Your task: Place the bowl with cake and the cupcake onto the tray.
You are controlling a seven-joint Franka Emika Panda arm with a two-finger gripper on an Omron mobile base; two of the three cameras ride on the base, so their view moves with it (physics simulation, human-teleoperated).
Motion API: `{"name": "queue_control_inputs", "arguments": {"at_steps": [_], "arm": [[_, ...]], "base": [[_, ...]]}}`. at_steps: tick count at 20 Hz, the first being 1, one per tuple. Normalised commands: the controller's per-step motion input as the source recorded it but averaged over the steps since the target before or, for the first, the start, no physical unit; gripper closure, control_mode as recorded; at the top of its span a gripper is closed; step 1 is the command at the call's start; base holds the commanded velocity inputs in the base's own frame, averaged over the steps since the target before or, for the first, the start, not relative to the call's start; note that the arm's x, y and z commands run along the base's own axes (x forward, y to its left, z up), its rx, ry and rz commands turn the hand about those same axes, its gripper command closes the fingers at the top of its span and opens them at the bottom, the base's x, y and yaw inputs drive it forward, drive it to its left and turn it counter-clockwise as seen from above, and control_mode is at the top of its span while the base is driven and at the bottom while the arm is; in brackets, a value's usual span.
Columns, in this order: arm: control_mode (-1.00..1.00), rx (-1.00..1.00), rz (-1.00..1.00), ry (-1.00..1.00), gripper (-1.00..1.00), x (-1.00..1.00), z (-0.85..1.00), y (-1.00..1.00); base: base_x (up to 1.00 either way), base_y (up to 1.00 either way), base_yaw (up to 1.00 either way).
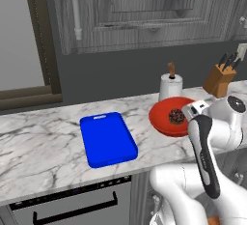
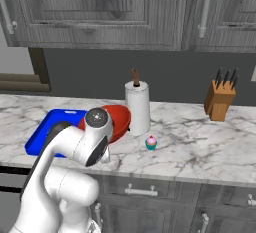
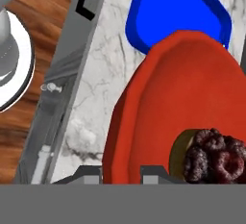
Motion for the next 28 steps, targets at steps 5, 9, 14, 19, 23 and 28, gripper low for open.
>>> {"name": "queue_control_inputs", "arguments": {"at_steps": [5, 9, 14, 19, 23, 28], "arm": [[-1.00, 0.00, 0.24, 0.07, 1.00, 0.03, 0.05, 0.50], [-1.00, 0.00, 0.17, 0.07, 1.00, 0.09, 0.10, 0.43], [-1.00, 0.02, 0.09, 0.07, 1.00, 0.03, 0.13, 0.38], [-1.00, 0.09, 0.04, 0.16, 1.00, 0.11, 0.01, 0.40], [-1.00, 0.10, 0.00, 0.07, 1.00, 0.14, 0.00, 0.35], [-1.00, 0.10, 0.00, 0.02, 1.00, 0.20, -0.05, 0.32]], "base": [[0.00, 0.00, 0.00], [0.00, 0.00, 0.00], [0.00, 0.00, 0.00], [0.00, 0.00, 0.00], [0.00, 0.00, 0.00], [0.00, 0.00, 0.00]]}}
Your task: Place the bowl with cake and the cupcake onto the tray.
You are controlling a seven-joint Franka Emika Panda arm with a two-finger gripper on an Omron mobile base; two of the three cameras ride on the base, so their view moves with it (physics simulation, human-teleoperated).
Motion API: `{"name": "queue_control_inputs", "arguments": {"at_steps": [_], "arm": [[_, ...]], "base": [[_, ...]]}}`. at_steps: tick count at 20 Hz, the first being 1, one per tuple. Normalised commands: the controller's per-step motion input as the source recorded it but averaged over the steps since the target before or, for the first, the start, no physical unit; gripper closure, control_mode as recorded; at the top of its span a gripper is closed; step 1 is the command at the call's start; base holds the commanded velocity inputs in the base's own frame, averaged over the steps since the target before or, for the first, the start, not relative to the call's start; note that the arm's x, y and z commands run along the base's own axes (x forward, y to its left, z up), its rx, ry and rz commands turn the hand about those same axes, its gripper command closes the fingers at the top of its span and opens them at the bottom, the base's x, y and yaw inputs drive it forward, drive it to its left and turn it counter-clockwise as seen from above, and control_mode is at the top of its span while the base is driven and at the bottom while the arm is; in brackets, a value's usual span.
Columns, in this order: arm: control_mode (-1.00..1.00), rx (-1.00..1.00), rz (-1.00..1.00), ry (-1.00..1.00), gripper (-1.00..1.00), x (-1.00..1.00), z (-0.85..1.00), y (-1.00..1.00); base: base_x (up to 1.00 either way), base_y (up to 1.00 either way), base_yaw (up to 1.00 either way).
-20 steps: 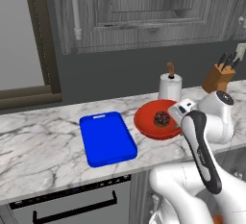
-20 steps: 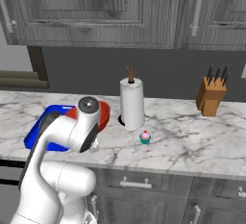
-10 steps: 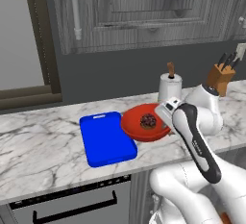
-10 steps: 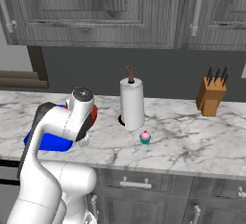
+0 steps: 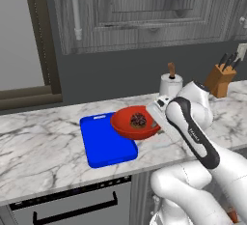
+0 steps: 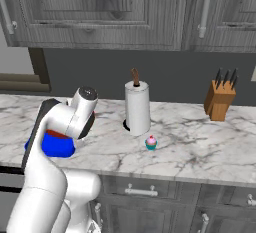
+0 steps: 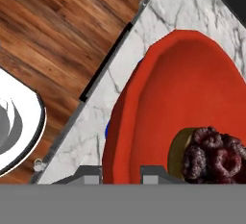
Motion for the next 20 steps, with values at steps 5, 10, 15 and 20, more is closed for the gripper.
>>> {"name": "queue_control_inputs", "arguments": {"at_steps": [5, 10, 15, 20], "arm": [[-1.00, 0.00, 0.00, 0.00, 1.00, 0.33, -0.12, 0.34], [-1.00, 0.00, 0.00, 0.06, 1.00, 0.40, -0.17, 0.31], [-1.00, 0.03, 0.00, 0.12, 1.00, 0.41, -0.26, 0.32], [-1.00, 0.05, 0.00, 0.07, 1.00, 0.43, -0.22, 0.27]], "base": [[0.00, 0.00, 0.00], [0.00, 0.00, 0.00], [0.00, 0.00, 0.00], [0.00, 0.00, 0.00]]}}
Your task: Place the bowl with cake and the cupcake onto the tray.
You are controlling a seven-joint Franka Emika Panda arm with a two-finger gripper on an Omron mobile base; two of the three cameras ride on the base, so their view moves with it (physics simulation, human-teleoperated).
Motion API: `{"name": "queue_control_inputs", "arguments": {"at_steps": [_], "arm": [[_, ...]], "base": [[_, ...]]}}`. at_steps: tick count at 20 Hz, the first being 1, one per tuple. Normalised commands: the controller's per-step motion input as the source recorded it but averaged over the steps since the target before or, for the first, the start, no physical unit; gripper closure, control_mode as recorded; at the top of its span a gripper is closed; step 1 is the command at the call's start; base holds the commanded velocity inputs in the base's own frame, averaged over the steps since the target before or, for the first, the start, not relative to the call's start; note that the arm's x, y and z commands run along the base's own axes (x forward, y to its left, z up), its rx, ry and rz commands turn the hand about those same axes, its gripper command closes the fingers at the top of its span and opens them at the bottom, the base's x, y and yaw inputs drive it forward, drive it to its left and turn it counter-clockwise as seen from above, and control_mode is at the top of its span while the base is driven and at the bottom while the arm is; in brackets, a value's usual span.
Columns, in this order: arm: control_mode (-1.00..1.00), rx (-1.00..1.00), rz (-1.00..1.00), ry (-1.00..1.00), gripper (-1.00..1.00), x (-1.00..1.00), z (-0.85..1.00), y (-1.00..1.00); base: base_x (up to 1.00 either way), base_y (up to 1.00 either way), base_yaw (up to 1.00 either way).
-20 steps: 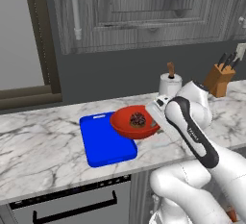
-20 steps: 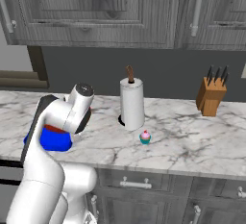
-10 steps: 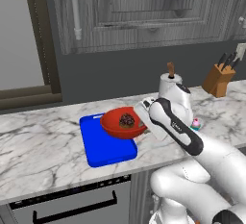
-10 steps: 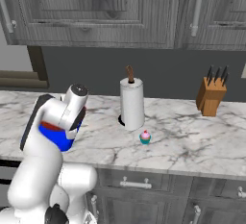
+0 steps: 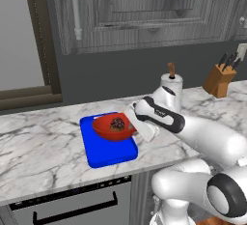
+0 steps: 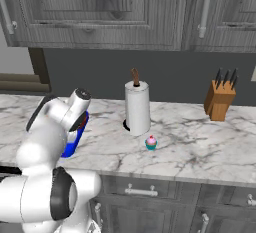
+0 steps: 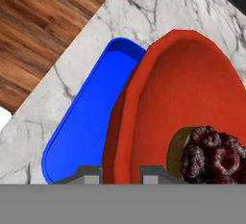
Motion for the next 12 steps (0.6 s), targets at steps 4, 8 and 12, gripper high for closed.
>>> {"name": "queue_control_inputs", "arguments": {"at_steps": [4, 8, 12], "arm": [[-1.00, 0.00, 0.00, 0.00, 1.00, 0.33, -0.17, 0.28], [-1.00, 0.00, 0.00, -0.03, 1.00, 0.32, -0.15, 0.21], [-1.00, 0.00, 0.00, -0.05, 1.00, 0.27, -0.18, 0.11]], "base": [[0.00, 0.00, 0.00], [0.00, 0.00, 0.00], [0.00, 0.00, 0.00]]}}
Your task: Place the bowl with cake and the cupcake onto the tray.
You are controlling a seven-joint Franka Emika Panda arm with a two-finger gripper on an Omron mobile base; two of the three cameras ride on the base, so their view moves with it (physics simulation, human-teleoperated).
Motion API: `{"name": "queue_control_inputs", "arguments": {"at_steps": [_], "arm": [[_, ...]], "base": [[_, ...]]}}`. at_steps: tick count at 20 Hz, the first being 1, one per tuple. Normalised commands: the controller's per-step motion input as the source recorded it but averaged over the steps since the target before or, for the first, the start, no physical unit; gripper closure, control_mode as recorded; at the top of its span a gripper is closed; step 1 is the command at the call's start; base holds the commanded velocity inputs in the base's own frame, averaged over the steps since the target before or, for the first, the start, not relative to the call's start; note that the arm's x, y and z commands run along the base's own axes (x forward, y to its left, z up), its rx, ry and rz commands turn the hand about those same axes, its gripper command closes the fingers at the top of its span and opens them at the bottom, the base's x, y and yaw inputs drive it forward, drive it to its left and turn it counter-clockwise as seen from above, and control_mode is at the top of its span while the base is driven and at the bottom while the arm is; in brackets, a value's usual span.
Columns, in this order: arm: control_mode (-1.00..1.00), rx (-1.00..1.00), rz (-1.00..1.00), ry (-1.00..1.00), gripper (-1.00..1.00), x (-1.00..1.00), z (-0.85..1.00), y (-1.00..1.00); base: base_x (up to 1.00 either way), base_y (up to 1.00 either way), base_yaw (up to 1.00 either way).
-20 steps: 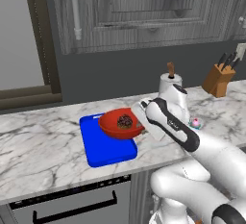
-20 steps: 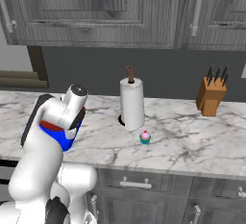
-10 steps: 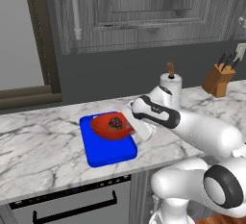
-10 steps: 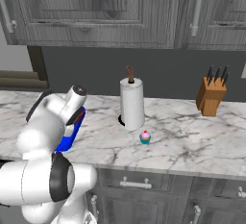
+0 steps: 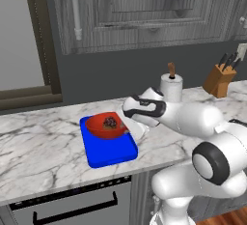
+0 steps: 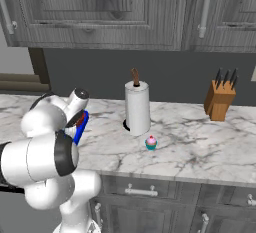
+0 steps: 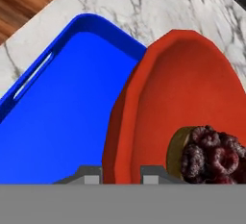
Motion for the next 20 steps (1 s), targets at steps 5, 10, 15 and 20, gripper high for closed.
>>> {"name": "queue_control_inputs", "arguments": {"at_steps": [5, 10, 15, 20], "arm": [[-1.00, 0.00, 0.00, -0.05, 1.00, 0.20, -0.25, 0.08], [-1.00, 0.00, 0.00, -0.04, 1.00, 0.20, -0.24, 0.11], [-1.00, 0.00, 0.00, -0.05, 1.00, 0.21, -0.17, 0.11], [-1.00, 0.00, 0.00, 0.00, 1.00, 0.19, -0.15, 0.15]], "base": [[0.00, 0.00, 0.00], [0.00, 0.00, 0.00], [0.00, 0.00, 0.00], [0.00, 0.00, 0.00]]}}
